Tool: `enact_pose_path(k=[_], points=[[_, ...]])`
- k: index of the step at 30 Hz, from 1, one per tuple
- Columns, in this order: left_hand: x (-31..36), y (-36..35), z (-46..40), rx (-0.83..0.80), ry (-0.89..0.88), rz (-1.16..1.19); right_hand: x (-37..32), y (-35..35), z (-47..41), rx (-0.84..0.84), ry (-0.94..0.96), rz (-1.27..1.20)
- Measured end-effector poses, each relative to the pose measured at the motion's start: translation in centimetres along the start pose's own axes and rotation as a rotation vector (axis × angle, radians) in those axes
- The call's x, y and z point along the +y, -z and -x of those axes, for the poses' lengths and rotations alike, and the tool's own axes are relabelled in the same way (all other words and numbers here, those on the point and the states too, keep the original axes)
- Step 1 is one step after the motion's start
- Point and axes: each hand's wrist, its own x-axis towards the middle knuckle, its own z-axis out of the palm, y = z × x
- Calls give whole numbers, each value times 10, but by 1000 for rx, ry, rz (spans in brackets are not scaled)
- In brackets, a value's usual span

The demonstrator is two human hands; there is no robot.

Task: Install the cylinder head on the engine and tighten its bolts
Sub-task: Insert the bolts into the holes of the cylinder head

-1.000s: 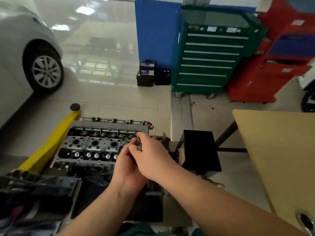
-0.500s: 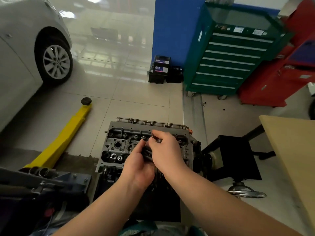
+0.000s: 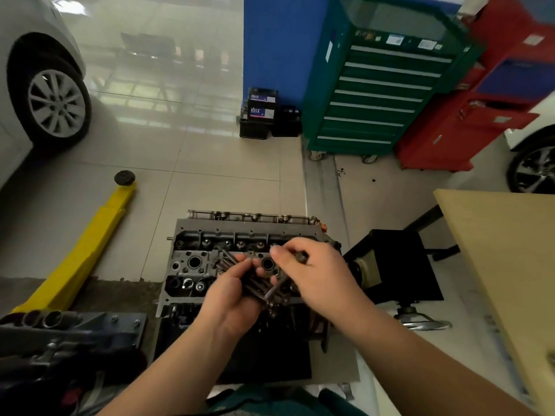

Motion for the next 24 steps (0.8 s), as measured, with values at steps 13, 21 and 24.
enact_pose_path(k=[13, 21, 24], points=[[22, 46, -14, 149, -190, 165, 106, 59, -56, -153, -115, -459], [-4, 32, -21, 107, -223, 173, 123, 35, -92, -381, -153, -410], [-4, 19, -27, 107, -202, 183, 125, 24, -97, -347, -137, -289]])
